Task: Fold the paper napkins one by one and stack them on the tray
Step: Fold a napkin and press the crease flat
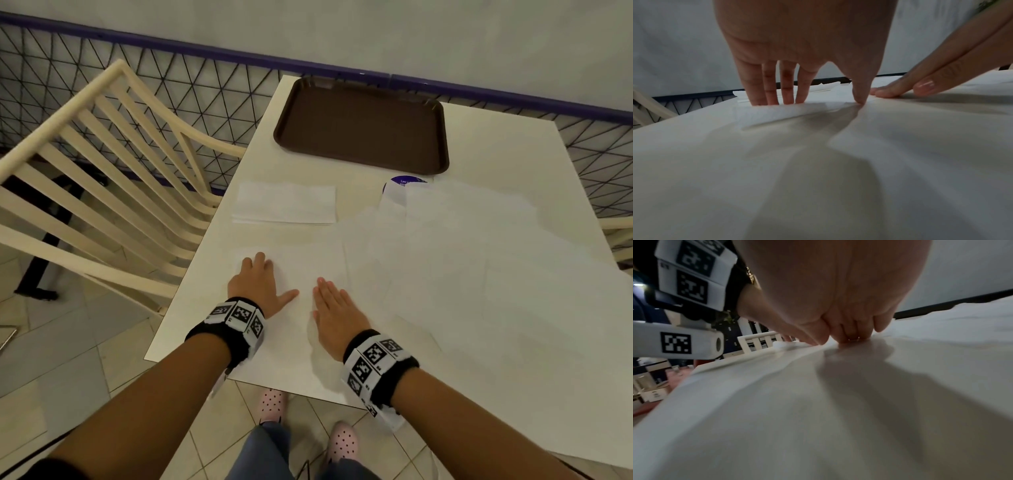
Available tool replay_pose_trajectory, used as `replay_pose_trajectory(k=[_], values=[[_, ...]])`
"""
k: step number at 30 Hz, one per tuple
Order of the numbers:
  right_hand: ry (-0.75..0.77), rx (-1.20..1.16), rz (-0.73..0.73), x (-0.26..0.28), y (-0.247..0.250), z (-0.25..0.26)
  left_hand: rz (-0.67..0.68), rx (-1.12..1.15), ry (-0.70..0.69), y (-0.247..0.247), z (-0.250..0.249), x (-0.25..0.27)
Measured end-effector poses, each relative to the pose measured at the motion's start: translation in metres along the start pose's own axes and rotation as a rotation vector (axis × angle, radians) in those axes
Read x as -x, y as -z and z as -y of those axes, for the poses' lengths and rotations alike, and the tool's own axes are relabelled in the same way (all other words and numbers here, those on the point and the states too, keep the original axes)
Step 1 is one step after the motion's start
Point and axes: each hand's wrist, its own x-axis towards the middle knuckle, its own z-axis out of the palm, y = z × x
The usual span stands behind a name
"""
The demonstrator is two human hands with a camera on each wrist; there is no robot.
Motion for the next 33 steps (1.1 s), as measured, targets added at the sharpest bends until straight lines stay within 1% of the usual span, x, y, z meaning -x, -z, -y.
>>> replay_pose_trajectory(k=[4, 6, 7, 9, 11, 12, 13, 16, 19, 23, 25, 27, 30, 32, 33], values=[[-0.044, -0.031, 0.038, 0.008, 0.004, -0.017, 0.032, 0.048, 0.035, 0.001, 0.0, 0.002], [-0.036, -0.034, 0.049, 0.008, 0.007, -0.018, 0.001, 0.047, 0.034, 0.001, -0.001, 0.006], [-0.038, -0.042, 0.051, 0.007, 0.008, -0.017, -0.037, 0.028, -0.001, 0.001, -0.006, 0.009], [-0.041, -0.046, 0.049, 0.006, 0.011, -0.015, -0.108, -0.025, -0.153, -0.003, -0.022, 0.017], [-0.047, -0.025, 0.061, 0.006, 0.014, -0.013, -0.111, -0.054, -0.314, -0.012, -0.04, 0.025], [-0.05, -0.002, 0.072, 0.006, 0.015, -0.013, -0.096, -0.069, -0.357, -0.017, -0.047, 0.027], [-0.049, 0.014, 0.082, 0.006, 0.017, -0.013, -0.083, -0.081, -0.369, -0.021, -0.05, 0.028], [-0.043, 0.02, 0.098, 0.005, 0.022, -0.013, -0.091, -0.078, -0.309, -0.026, -0.044, 0.031], [-0.039, 0.044, 0.127, 0.004, 0.025, -0.014, -0.122, -0.067, -0.256, -0.025, -0.023, 0.039], [-0.024, 0.098, 0.134, 0.004, 0.027, -0.014, -0.163, 0.085, -0.105, -0.028, 0.018, 0.052], [-0.012, 0.125, 0.127, 0.004, 0.027, -0.014, -0.142, 0.062, -0.03, -0.029, 0.035, 0.057], [-0.002, 0.165, 0.119, 0.002, 0.028, -0.014, -0.122, 0.025, 0.013, -0.027, 0.047, 0.057], [0.029, 0.281, 0.11, -0.003, 0.03, -0.013, -0.117, -0.02, 0.027, -0.013, 0.05, 0.051], [0.049, 0.297, 0.081, -0.007, 0.036, -0.013, -0.108, 0.017, -0.047, -0.005, 0.042, 0.042], [0.058, 0.283, 0.063, -0.009, 0.04, -0.013, -0.074, 0.038, -0.107, -0.002, 0.038, 0.035]])
